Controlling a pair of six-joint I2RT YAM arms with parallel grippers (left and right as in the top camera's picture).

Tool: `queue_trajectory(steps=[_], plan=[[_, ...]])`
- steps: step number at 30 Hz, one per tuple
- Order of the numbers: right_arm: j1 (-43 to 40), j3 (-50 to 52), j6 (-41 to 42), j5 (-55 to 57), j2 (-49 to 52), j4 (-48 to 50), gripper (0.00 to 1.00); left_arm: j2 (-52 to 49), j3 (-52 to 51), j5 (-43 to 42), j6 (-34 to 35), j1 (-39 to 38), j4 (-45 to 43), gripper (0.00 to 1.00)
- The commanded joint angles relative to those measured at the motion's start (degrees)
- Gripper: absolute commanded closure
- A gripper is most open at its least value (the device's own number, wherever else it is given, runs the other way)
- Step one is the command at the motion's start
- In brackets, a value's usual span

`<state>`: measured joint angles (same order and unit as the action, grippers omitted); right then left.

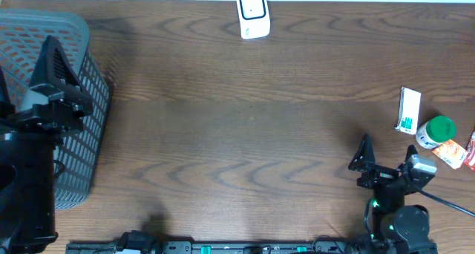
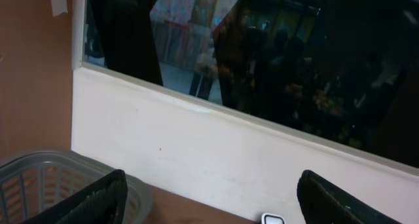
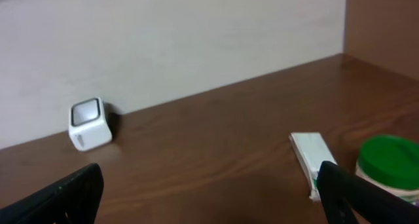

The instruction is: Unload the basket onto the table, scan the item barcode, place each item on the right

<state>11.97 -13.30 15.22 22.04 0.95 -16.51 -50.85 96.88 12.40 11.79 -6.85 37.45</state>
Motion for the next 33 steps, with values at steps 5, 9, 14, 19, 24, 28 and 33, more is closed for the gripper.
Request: queue_trajectory(steps=[5, 9, 14, 19, 24, 28, 33], plan=[[-0.7, 4.9, -1.2, 3.2, -0.7, 0.9, 0.01, 0.2, 0.0, 0.3, -0.1, 0.2, -0.2, 0.17], [-0.6, 9.1, -1.6, 4.3, -0.7, 3.7, 0.01, 0.2, 0.0, 0.3, -0.1, 0.2, -0.2, 0.17], [-1.2, 9.9, -1.6, 2.7, -0.7, 6.5, 0.01, 0.2, 0.0, 0.3, -0.1, 0.2, -0.2, 0.17], [-8.6, 11.3, -1.6, -10.4, -0.7, 10.1, 0.01, 0.2, 0.0, 0.3, -0.1, 0.2, -0.2, 0.17], [-12.3, 13.0, -1.6, -14.9, -0.7, 13.1, 0.01, 0.2, 0.0, 0.3, -0.1, 0.2, -0.2, 0.17], [-13.9, 13.0, -5.4, -15.5, -0.7, 12.9, 0.01, 0.2, 0.0, 0.3, -0.1, 0.2, -0.2, 0.17], [-14.0, 13.0, -7.4, -15.5, -0.7, 12.9, 0.01, 0.2, 0.0, 0.3, -0.1, 0.2, -0.2, 0.17]])
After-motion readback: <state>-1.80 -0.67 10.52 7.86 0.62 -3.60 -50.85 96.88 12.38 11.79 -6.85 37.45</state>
